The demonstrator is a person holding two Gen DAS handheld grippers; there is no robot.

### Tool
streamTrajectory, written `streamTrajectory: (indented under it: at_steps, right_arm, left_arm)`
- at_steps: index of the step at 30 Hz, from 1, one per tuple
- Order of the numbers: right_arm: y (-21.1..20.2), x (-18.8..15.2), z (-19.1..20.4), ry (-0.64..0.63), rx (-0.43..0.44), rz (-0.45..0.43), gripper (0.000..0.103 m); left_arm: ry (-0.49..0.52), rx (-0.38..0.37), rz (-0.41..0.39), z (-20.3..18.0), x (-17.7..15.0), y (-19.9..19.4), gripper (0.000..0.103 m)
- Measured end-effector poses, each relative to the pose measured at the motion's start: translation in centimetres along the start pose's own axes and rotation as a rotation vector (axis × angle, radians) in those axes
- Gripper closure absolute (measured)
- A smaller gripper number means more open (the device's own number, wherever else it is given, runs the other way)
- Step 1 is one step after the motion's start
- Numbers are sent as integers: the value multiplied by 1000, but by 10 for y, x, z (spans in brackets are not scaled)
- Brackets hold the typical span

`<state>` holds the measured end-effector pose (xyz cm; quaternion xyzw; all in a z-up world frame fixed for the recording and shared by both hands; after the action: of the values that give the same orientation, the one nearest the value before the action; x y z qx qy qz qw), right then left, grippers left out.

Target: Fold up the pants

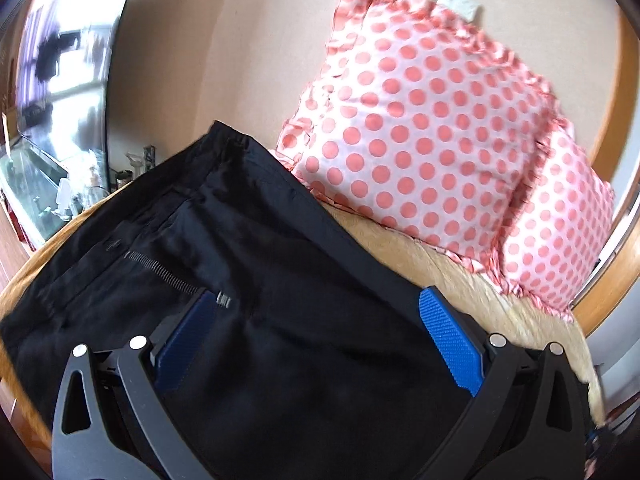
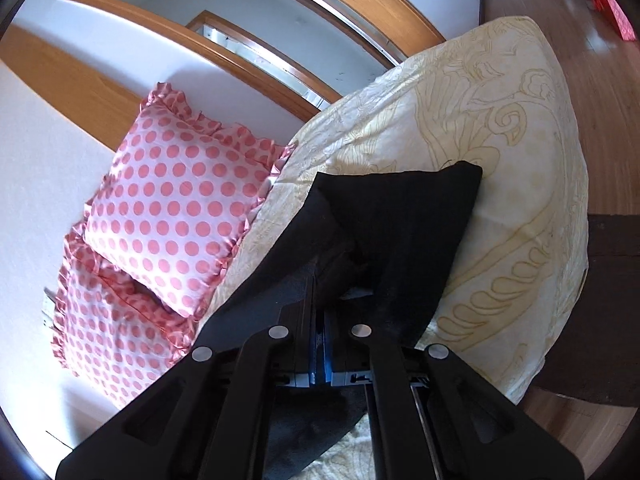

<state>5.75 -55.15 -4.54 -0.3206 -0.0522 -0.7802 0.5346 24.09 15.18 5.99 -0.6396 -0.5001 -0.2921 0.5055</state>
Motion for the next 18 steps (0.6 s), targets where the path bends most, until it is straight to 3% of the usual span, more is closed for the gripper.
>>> streamTrajectory:
  at_steps: [5, 9, 13, 18]
  right_arm:
    - [2, -1, 3, -37, 0, 1, 101]
    - [3, -1, 3, -61, -7, 2, 101]
    - [5, -1, 4, -88, -12, 11, 101]
    - [7, -2, 5, -119, -23, 17, 101]
  left_arm:
    - [22, 90, 66, 3, 34, 75, 2]
    - [-34, 173, 165, 16, 44, 139, 3]
    - [-82, 234, 284, 32, 35, 188, 23]
    - [-88, 323, 322, 52, 27, 221, 27]
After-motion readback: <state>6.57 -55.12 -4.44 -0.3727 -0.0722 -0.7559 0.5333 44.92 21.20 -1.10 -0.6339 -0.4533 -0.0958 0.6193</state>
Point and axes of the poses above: each gripper's, at about its wrist camera, not at the fingertips, and y roughly the way its jaws point, z to its left, x to its top, the point moved 7 cm from there along y, roughly the way its jaws point, and after that the axes turned 15 degrees about -z, right-handed, at the moved point
